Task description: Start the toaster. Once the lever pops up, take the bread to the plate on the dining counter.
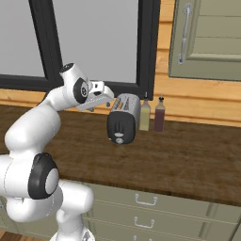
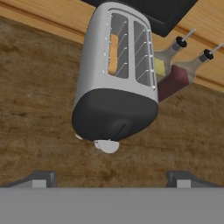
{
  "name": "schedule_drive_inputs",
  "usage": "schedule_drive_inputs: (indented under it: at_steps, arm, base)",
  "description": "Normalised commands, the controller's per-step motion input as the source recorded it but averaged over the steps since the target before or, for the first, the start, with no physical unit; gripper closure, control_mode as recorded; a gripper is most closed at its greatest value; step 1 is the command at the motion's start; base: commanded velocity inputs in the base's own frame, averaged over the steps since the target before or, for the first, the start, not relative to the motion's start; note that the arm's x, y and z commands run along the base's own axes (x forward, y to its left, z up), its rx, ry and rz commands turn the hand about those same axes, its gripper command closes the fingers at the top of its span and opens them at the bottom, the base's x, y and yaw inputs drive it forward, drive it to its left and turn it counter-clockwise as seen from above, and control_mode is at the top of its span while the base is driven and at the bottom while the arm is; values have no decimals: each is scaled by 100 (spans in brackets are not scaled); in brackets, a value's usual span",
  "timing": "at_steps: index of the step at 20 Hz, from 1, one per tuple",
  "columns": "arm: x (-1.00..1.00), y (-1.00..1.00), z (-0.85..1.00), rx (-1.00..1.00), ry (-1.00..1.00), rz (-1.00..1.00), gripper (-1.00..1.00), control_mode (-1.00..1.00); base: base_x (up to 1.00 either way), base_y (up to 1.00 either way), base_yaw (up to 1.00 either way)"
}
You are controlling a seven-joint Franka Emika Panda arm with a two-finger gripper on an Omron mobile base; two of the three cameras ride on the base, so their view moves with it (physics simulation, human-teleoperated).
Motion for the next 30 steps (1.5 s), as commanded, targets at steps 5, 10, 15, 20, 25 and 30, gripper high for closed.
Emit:
schedule_drive_inputs:
  at_steps: [5, 10, 15, 20, 25, 30]
  arm:
    - [0, 0, 0, 0, 0, 0, -100, -100]
    - [0, 0, 0, 0, 0, 0, -100, -100]
    - [0, 0, 0, 0, 0, 0, -100, -100]
    - [0, 0, 0, 0, 0, 0, -100, -100]
    - [0, 0, 0, 0, 0, 0, -100, -100]
    - [0, 0, 0, 0, 0, 0, -100, -100]
  base:
    - [0, 0, 0]
    - [0, 0, 0]
    - [0, 0, 0]
    - [0, 0, 0]
    - [0, 0, 0]
    - [0, 0, 0]
